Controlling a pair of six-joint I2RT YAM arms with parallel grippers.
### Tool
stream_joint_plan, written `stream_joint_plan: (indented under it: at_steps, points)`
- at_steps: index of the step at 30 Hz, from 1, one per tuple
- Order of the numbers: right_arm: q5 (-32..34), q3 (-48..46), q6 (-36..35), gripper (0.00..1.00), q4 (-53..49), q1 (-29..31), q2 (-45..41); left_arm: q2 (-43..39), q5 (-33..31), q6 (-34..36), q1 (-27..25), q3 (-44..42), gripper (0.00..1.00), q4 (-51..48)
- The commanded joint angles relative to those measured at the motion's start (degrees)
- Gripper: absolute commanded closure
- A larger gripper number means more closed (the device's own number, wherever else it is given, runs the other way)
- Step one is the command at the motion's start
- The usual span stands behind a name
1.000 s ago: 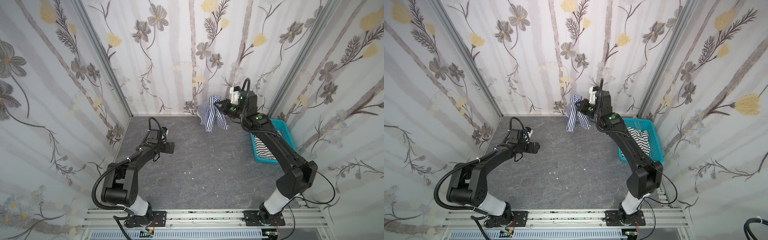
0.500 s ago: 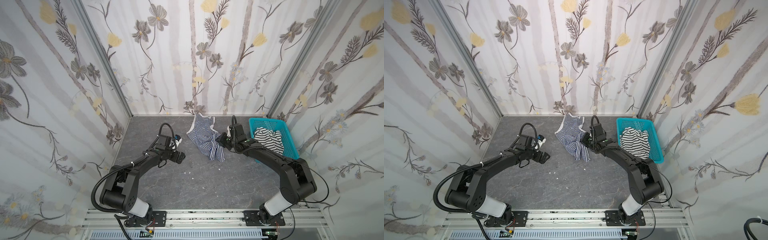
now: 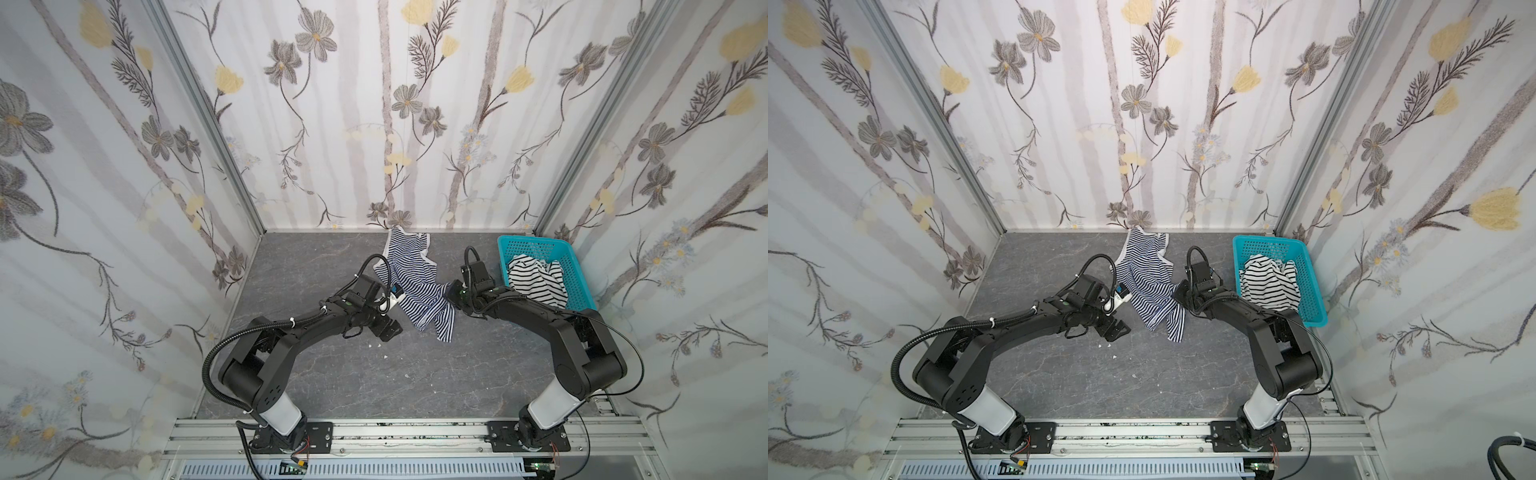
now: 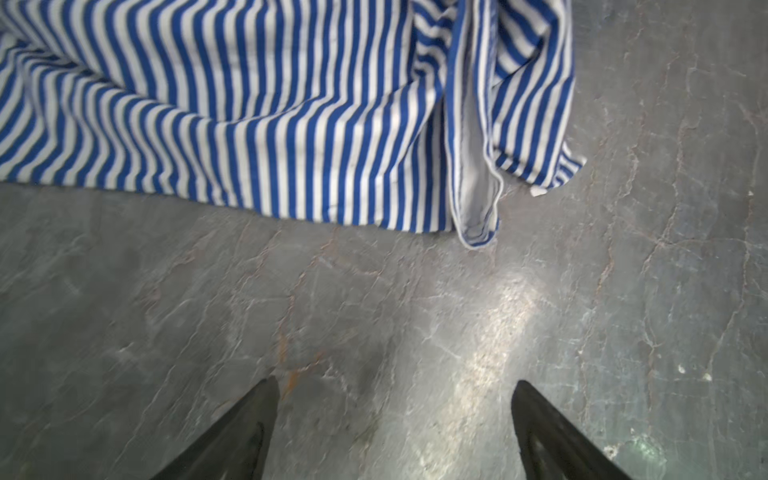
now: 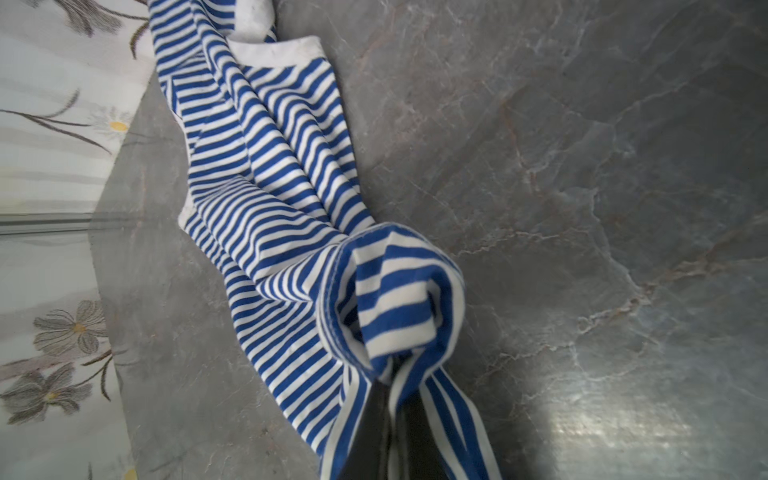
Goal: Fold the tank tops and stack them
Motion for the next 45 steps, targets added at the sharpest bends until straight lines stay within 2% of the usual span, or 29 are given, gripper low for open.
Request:
stream_joint_plan:
  at_steps: [1, 4, 9, 14, 18, 27, 35, 45]
  points:
    - [1.0, -1.8, -0.3, 1.0, 1.6, 0.1, 0.8, 1.4, -0.1, -0.4, -2.4, 1.7, 0.13, 0.4]
    - [0.7, -3.9, 0.4, 1.0, 3.1, 0.2, 0.9, 2.9, -0.2, -1.3, -4.8, 2.4, 0.19, 1.0]
    - [0.4, -5.9, 0.9, 1.0, 4.6, 0.2, 0.5, 5.0, -0.1, -2.8, -6.9, 3.2, 0.34, 1.8]
    - [-0.5, -7.1, 1.4, 1.0, 5.9, 0.2, 0.2, 5.6, 2.0, -3.9, -8.1, 3.7, 0.54, 1.9]
    - [-0.8, -7.7, 1.6, 1.0, 6.6, 0.2, -0.2, 6.8, 1.6, -3.8, -9.1, 4.4, 0.63, 1.9]
    - [-0.9, -7.8, 2.0, 1.0, 6.9, 0.5, -1.0, 9.9, -1.4, -4.6, -9.9, 7.0, 0.63, 1.9]
    - [-1.1, -7.9, 2.1, 1.0, 7.4, 0.6, -1.0, 8.5, -4.3, -5.8, -10.0, 7.4, 0.62, 2.3]
    - [-1.1, -8.0, 2.2, 1.0, 7.7, 0.6, -0.9, 7.8, -3.8, -5.0, -10.8, 6.8, 0.62, 2.7]
